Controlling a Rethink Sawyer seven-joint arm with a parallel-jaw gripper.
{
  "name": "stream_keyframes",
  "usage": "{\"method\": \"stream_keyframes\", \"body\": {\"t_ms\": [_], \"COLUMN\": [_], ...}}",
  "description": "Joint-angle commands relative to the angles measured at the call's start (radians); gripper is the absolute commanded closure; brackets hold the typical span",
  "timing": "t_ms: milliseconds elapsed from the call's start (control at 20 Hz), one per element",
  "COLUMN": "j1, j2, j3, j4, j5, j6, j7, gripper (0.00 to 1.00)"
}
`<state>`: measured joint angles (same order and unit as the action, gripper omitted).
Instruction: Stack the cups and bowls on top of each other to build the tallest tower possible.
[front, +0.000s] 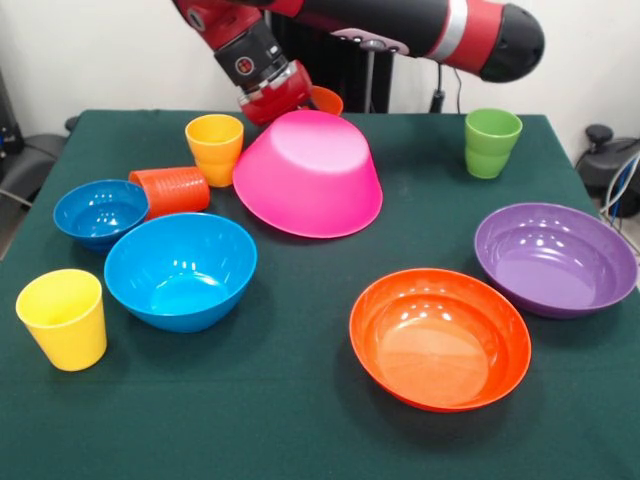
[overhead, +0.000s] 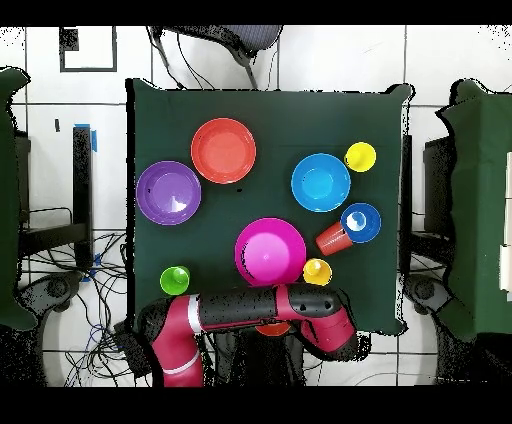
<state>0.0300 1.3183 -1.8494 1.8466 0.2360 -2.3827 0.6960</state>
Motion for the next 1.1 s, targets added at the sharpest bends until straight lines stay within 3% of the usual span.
{"method": "stream_keyframes", "body": {"t_ms": [50,350,600,850,1100], "j1": [0.037,0.018,-0.013,-0.089,-0.143], "j2": [0.128,0.159,0.158,0.135,0.126], "j3": [0.034,-0.006,-0.028,-0.063,-0.084], "j4": [-0.141,-0.088,-0.038,0.029,0.057], "j5": [0.019,-0.037,-0.081,-0.154,-0.2], "j6": [0.175,0.212,0.181,0.094,0.081], "j7": [-0.194,-0.275,-0.318,-0.393,-0.454], "gripper": [0.0,0.0,0.0,0.0,0.0]}}
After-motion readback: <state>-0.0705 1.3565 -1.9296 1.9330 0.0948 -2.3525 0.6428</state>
